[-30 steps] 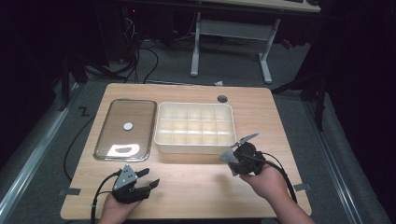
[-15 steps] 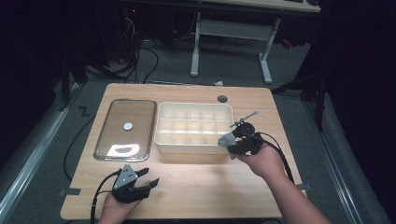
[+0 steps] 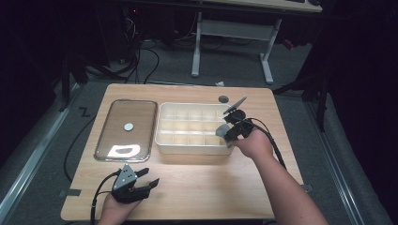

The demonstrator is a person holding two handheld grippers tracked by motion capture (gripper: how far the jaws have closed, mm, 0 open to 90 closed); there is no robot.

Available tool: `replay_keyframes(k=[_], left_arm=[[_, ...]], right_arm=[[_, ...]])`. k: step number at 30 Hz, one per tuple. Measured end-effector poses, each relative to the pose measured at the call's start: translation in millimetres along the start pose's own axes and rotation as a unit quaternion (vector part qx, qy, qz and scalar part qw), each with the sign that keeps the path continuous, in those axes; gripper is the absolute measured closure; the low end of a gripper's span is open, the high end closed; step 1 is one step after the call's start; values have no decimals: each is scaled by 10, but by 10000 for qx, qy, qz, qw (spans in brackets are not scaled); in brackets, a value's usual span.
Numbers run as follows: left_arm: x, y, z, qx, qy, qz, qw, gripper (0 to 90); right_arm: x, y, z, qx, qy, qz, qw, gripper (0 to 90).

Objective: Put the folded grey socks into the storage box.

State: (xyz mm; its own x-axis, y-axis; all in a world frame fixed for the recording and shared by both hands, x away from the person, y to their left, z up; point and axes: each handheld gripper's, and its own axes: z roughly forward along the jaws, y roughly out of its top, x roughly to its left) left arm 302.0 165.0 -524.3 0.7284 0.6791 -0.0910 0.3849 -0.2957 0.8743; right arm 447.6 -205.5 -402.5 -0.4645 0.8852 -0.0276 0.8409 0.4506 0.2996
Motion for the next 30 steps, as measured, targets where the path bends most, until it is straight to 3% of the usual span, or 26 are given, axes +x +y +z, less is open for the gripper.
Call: replay_keyframes(k=[6, 14, 24, 30], left_arm=[[1, 1, 1, -14, 1, -11, 10000, 411], [1, 2, -1, -9, 6, 9, 10000, 410], [2, 0, 1, -12, 9, -2, 10000, 410], [2, 0, 0, -12, 4, -2, 10000, 410]], right_arm=[[-38, 57, 148, 300, -112, 161, 9994, 706], [-16, 96, 256, 613, -257, 204, 9976, 717], [24, 133, 451, 845, -334, -43, 9959, 724], [7, 122, 532, 893, -256, 3, 9957, 727]])
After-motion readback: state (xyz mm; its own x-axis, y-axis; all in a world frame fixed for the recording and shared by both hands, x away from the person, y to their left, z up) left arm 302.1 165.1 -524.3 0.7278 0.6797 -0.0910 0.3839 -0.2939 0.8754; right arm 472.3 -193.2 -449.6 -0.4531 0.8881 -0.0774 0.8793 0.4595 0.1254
